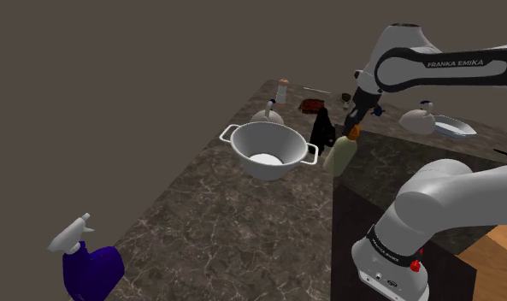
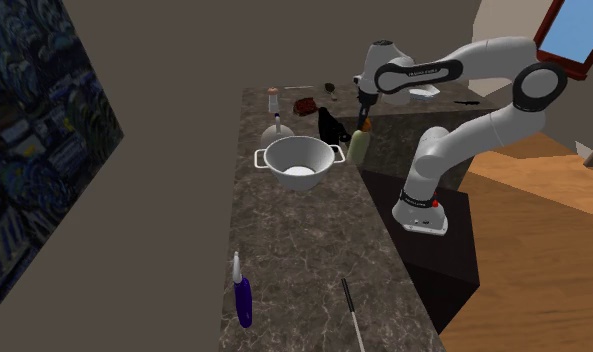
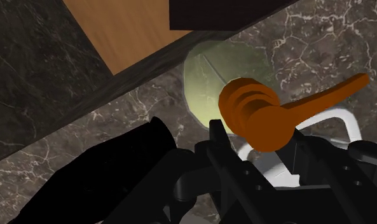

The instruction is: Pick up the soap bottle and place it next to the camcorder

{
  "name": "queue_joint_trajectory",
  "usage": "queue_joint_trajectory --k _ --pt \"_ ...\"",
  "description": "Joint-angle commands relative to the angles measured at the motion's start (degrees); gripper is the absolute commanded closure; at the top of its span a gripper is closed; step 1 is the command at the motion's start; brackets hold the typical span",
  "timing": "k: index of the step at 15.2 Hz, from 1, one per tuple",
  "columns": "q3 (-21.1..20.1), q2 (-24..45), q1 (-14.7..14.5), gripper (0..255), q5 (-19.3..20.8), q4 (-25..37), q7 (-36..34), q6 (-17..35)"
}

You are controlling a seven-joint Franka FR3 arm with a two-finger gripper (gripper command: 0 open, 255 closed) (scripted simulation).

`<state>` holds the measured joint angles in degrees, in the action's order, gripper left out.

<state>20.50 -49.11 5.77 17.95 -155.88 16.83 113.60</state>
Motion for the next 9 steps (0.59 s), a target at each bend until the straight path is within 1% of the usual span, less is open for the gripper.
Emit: queue_joint_trajectory --k 1,4,9 --pt "0.4 0.2 0.3 255 0.5 -1.5 -0.1 1.7" --pt "1.2 1.0 0.6 255 1.3 -3.7 -0.2 4.7" --pt "1.2 1.0 0.6 255 1.3 -3.7 -0.2 4.7"
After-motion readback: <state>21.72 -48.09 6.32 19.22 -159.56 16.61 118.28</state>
